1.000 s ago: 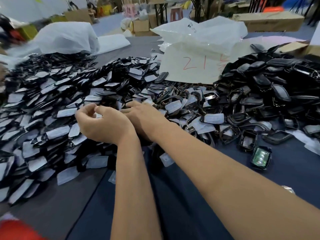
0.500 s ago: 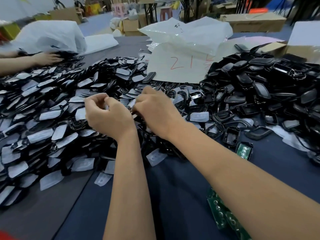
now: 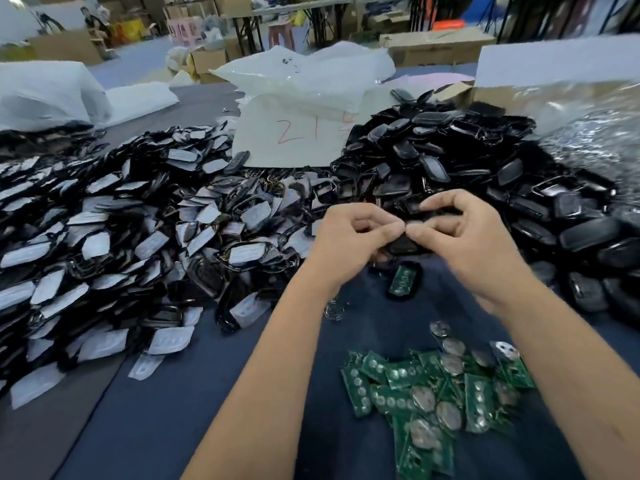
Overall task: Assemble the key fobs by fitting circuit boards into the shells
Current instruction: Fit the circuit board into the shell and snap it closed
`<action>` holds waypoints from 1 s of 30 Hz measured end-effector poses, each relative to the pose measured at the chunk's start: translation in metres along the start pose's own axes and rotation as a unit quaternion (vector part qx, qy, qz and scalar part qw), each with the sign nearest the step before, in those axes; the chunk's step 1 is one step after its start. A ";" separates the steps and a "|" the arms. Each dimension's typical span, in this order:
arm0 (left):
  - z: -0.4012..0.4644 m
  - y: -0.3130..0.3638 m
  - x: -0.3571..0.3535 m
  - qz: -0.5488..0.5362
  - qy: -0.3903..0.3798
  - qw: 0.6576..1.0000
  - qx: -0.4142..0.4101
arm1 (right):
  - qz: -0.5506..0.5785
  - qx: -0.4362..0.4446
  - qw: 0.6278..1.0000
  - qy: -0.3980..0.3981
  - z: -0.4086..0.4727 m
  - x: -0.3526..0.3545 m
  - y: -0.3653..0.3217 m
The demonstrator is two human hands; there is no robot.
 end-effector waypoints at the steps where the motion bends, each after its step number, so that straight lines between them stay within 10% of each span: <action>1: -0.001 0.000 -0.006 -0.003 -0.018 1.000 0.004 | 0.019 -0.005 0.999 0.028 -0.005 0.008 0.005; 15: -0.012 -0.004 -0.029 -0.201 -0.042 0.975 0.080 | 0.350 -0.063 0.931 0.075 -0.017 0.005 0.019; 30: -0.011 -0.002 -0.038 -0.226 -0.093 0.968 0.056 | 0.396 -0.077 0.914 0.046 -0.015 0.001 0.019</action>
Point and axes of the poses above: each hand's wrist, its own z-axis towards the middle knuckle, its own x-axis out of the back of the hand, y = z × x, the point moved 6 cm from there along z, towards the middle knuckle, and after that the axes turned 4 degrees about z, right-handed, at the moved point
